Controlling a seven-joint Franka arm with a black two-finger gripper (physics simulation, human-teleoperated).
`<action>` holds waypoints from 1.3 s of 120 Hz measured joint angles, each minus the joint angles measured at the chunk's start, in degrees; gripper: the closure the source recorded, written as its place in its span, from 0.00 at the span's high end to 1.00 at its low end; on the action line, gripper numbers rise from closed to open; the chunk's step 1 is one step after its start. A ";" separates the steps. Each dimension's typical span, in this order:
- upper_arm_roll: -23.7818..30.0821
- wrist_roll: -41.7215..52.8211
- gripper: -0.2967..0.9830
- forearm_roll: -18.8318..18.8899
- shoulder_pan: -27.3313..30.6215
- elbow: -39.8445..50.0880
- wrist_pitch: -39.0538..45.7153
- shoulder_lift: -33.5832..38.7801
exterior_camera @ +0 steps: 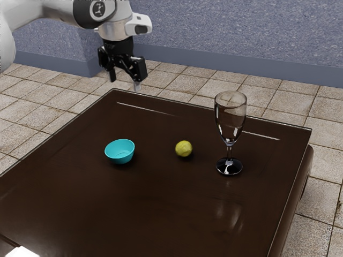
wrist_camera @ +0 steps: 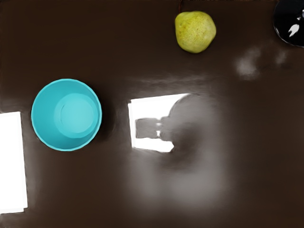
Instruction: Place the pear in the bowl.
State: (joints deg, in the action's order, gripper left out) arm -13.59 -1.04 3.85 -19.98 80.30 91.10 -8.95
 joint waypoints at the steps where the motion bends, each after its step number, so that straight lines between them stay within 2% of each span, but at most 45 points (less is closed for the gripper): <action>1: 0.00 -0.01 0.77 0.01 0.01 0.01 0.06 -0.05; 13: -0.04 -0.11 0.77 -0.69 0.18 0.35 0.64 -1.70; 33: -0.14 -0.13 0.77 -3.52 0.04 -3.58 6.55 -18.14; 47: -0.37 -0.11 0.77 -6.67 0.10 -3.71 11.05 -25.34; 54: -0.40 -0.06 0.77 -8.06 0.11 -3.69 13.29 -27.03; 67: -0.88 -1.51 0.77 -13.40 0.11 -3.42 17.82 -29.25; 73: -1.80 -2.35 0.77 -14.53 0.12 -5.79 19.00 -31.70; 93: -4.03 -3.52 0.77 -14.57 0.19 -18.04 19.53 -40.33; 109: -2.63 -3.98 0.77 -14.87 2.71 -27.80 17.02 -47.03; 156: -2.21 -4.23 0.77 -15.17 5.00 -38.23 12.32 -56.04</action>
State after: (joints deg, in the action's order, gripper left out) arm -15.80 -5.27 -11.32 -14.98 42.07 103.42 -64.99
